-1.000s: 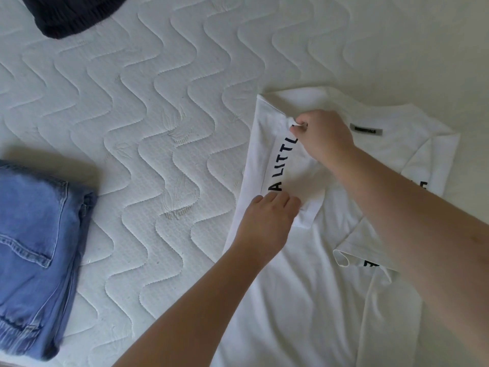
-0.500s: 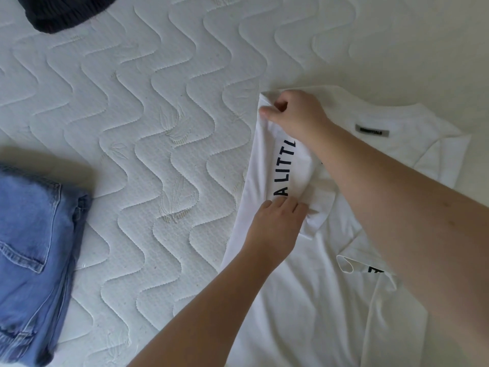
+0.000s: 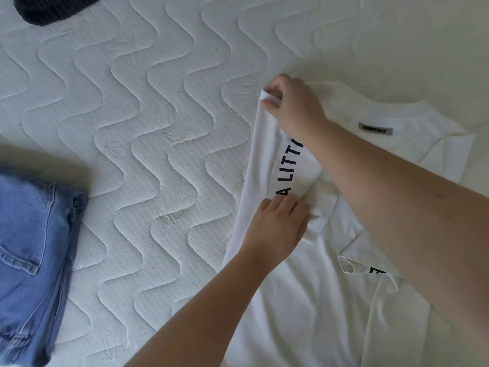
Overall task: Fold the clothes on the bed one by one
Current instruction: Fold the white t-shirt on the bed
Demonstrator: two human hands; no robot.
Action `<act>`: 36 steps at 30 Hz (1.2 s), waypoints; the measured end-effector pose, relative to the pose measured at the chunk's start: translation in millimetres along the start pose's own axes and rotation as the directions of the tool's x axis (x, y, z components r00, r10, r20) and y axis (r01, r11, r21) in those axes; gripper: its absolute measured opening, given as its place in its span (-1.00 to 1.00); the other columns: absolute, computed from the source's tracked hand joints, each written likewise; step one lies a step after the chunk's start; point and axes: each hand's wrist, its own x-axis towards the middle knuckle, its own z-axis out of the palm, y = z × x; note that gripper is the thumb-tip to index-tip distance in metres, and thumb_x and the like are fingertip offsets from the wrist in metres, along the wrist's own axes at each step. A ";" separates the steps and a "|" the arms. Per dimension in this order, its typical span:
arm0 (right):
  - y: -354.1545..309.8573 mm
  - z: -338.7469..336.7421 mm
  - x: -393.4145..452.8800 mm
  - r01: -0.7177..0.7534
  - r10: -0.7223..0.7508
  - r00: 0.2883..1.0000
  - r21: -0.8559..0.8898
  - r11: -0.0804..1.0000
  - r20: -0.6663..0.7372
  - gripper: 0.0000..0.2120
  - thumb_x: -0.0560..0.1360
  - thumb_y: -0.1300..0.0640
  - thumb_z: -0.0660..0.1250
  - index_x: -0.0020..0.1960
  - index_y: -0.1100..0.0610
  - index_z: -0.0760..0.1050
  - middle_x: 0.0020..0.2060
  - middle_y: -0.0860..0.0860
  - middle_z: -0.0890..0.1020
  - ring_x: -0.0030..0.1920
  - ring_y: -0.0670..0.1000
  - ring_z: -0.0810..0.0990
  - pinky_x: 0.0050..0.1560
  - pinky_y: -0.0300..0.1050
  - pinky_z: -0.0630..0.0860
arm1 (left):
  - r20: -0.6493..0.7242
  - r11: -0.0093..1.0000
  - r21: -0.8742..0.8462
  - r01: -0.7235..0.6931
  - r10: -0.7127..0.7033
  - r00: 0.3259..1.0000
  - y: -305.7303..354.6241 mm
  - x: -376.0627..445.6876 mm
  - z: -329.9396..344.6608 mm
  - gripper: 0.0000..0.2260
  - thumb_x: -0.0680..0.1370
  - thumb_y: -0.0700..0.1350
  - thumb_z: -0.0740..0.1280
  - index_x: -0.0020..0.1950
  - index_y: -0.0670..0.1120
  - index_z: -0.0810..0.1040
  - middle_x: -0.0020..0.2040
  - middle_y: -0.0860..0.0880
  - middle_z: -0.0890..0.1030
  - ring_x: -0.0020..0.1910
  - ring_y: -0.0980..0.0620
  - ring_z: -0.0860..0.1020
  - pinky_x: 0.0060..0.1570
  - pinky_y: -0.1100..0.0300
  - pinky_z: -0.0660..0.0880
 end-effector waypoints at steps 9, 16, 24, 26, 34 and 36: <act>65.1 -32.9 -78.8 -0.302 0.342 0.924 -0.220 0.927 0.172 -0.40 0.40 -0.28 0.41 0.25 0.11 0.47 0.15 0.11 0.54 0.19 0.19 0.48 0.17 0.06 0.43 | 0.082 0.969 -0.095 0.227 -0.219 0.972 -69.8 81.3 -47.2 -0.68 0.63 -0.20 0.19 0.37 -0.18 0.47 0.34 -0.17 0.46 0.14 -0.24 0.54 0.13 -0.13 0.48; 64.5 -32.9 -108.2 -0.252 0.262 0.964 -0.154 0.955 0.050 -0.50 0.37 -0.31 0.40 0.01 0.10 0.51 -0.15 0.02 0.59 0.09 0.19 0.53 0.16 0.08 0.39 | 0.377 0.988 0.150 -0.030 -0.029 0.926 -101.8 185.8 -64.9 -0.77 0.59 -0.13 0.33 0.24 -0.10 0.53 0.31 -0.11 0.43 0.12 -0.18 0.54 0.07 0.00 0.47; 89.3 -58.4 -119.5 -0.301 0.331 0.924 -0.166 0.939 0.193 -0.47 0.36 -0.31 0.43 -0.17 0.20 0.56 -0.28 0.12 0.59 -0.13 0.18 0.58 -0.13 0.00 0.49 | 0.458 0.952 0.304 -0.024 -0.124 0.880 -100.1 219.0 -71.7 -0.77 0.51 -0.09 0.45 0.11 -0.16 0.60 0.10 -0.17 0.60 0.09 -0.19 0.55 0.02 0.06 0.41; 95.8 -62.4 -122.5 -0.313 0.329 0.938 -0.136 0.940 0.110 -0.51 0.37 -0.27 0.45 -0.20 0.19 0.54 -0.33 0.09 0.58 -0.19 0.16 0.57 -0.25 -0.04 0.43 | 0.455 0.957 0.290 0.008 -0.146 0.878 -95.5 216.4 -69.7 -0.77 0.51 -0.12 0.46 0.10 -0.19 0.59 0.10 -0.19 0.60 0.08 -0.19 0.56 0.03 0.07 0.42; 72.0 -24.5 -174.6 -0.234 0.181 0.878 -0.066 0.970 -0.443 -0.82 0.55 0.08 0.31 0.09 0.16 0.48 -0.05 0.13 0.57 0.00 0.20 0.50 -0.02 0.04 0.38 | 0.075 0.961 0.095 0.262 -0.269 0.960 -79.2 162.7 -74.6 -0.62 0.52 -0.08 0.43 0.25 -0.13 0.40 0.23 -0.15 0.38 0.03 -0.05 0.47 0.07 0.09 0.46; 49.2 -0.5 -201.2 -0.236 0.266 0.904 0.130 0.963 -0.335 -0.81 0.58 0.00 0.23 -0.11 0.10 0.46 -0.25 0.03 0.60 -0.21 0.13 0.54 -0.17 -0.05 0.43 | 0.029 0.939 -0.005 0.344 -0.344 0.938 -76.5 132.0 -77.0 -0.72 0.58 -0.04 0.34 0.23 -0.12 0.42 0.18 -0.11 0.45 0.01 -0.03 0.51 0.00 0.12 0.47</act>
